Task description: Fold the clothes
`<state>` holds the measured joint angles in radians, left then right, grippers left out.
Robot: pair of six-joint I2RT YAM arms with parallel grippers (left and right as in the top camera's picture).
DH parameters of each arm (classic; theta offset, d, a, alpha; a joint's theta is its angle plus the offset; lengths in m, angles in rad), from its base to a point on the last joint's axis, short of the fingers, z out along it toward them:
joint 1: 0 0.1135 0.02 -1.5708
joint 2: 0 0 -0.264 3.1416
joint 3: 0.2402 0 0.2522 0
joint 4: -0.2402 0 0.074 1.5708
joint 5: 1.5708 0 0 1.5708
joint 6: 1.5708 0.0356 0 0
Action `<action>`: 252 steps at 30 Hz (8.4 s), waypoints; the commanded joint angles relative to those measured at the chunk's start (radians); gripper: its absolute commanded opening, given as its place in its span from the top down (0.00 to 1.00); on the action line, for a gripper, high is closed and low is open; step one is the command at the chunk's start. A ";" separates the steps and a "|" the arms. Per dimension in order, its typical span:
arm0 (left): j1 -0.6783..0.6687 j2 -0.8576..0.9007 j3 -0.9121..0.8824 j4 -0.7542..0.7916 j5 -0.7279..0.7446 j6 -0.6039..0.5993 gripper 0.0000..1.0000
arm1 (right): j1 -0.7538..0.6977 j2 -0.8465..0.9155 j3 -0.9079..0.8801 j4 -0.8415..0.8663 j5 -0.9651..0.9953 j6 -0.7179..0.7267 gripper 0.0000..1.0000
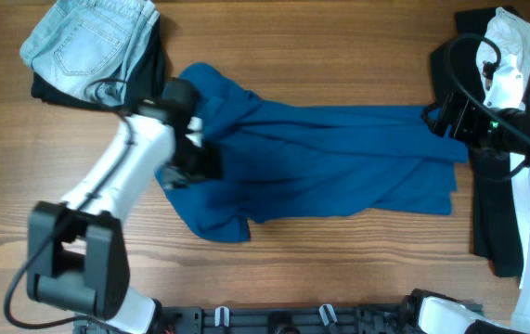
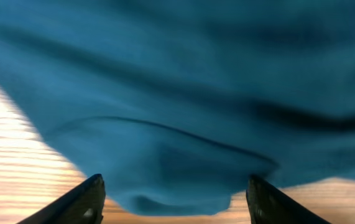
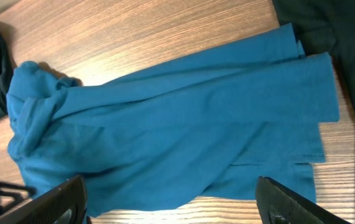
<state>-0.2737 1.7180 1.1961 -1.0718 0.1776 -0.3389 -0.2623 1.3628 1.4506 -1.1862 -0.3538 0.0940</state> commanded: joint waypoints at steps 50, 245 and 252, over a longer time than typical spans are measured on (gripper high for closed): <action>-0.180 -0.149 0.056 0.334 -0.362 -0.162 0.96 | 0.008 0.061 -0.038 -0.084 0.159 0.049 0.22; 0.340 0.016 0.229 0.024 -0.275 -0.135 0.00 | 0.597 0.536 -0.051 0.431 0.065 0.039 0.96; 0.337 0.016 0.229 0.028 -0.248 -0.135 0.00 | 0.702 0.532 0.056 0.423 0.027 0.045 0.09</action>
<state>0.0631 1.7512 1.4155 -1.0477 -0.0986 -0.4759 0.4438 1.9327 1.4052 -0.7231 -0.3077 0.1352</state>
